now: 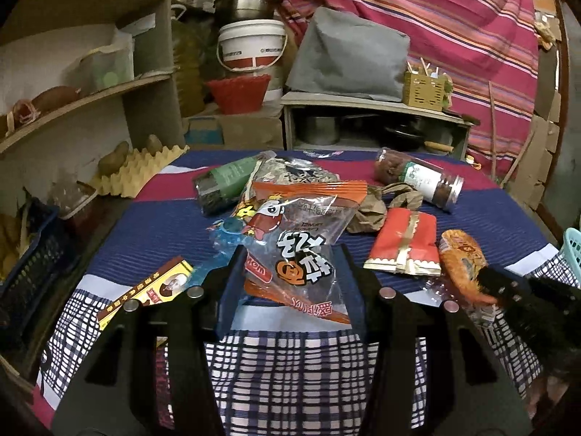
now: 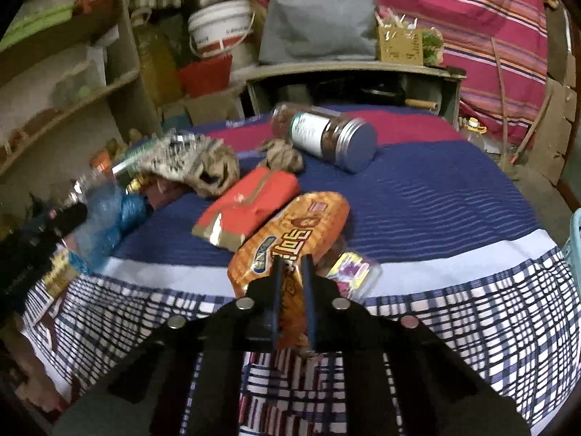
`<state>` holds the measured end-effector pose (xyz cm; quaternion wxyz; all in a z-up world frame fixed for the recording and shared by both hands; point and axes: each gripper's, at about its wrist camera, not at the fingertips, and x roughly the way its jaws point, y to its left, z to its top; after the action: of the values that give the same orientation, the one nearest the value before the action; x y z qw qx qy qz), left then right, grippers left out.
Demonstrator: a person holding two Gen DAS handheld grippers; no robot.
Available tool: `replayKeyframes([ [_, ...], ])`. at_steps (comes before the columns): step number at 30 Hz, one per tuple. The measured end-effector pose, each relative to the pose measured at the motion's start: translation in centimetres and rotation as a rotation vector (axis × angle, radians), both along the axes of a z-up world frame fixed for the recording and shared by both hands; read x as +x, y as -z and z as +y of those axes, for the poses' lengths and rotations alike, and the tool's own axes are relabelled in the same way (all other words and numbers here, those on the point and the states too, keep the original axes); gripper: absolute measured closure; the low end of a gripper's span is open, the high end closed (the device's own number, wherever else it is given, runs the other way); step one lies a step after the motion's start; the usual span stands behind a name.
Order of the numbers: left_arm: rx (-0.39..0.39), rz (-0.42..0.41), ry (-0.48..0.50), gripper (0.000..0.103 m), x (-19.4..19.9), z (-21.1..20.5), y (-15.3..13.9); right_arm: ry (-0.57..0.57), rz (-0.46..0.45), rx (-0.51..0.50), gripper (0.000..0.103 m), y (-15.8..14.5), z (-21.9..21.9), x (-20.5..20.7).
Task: Collect trash
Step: 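Grasp the orange snack packet with the right gripper while the left gripper lifts the bag, then carry both packets to the basket and open the left gripper over it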
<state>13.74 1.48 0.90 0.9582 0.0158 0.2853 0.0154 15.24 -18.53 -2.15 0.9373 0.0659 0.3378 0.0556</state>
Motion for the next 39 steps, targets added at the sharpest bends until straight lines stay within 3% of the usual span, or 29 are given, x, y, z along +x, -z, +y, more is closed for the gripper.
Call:
replayKeyframes([
  [8, 0.03, -0.02, 0.028, 0.055, -0.6, -2.2, -0.5, 0.061, -0.064, 0.002, 0.096, -1.8, -3.4, -1.6],
  [14, -0.024, -0.048, 0.085, 0.055, -1.3, -4.2, -1.7, 0.107, -0.124, 0.005, 0.096, -4.3, -7.7, -4.2],
  [19, -0.031, -0.055, 0.136, 0.055, -1.7, -8.0, -2.0, 0.128, -0.155, -0.075, 0.096, -5.4, -11.5, -6.8],
  [23, -0.044, -0.076, 0.206, 0.055, -2.4, -12.3, -3.2, 0.166, -0.17, -0.121, 0.096, -6.3, -16.0, -9.3],
  [27, -0.01, -0.111, 0.298, 0.055, -3.7, -17.9, -3.8, 0.207, -0.186, -0.176, 0.096, -7.2, -20.1, -11.5],
  [35, -0.069, -0.055, 0.498, 0.055, -4.3, -28.4, -2.9, 0.305, -0.166, -0.207, 0.096, -6.8, -27.4, -14.7],
  [39, -0.054, -0.046, 0.574, 0.055, -4.7, -33.1, -2.1, 0.355, -0.152, -0.208, 0.096, -5.9, -30.3, -15.6],
])
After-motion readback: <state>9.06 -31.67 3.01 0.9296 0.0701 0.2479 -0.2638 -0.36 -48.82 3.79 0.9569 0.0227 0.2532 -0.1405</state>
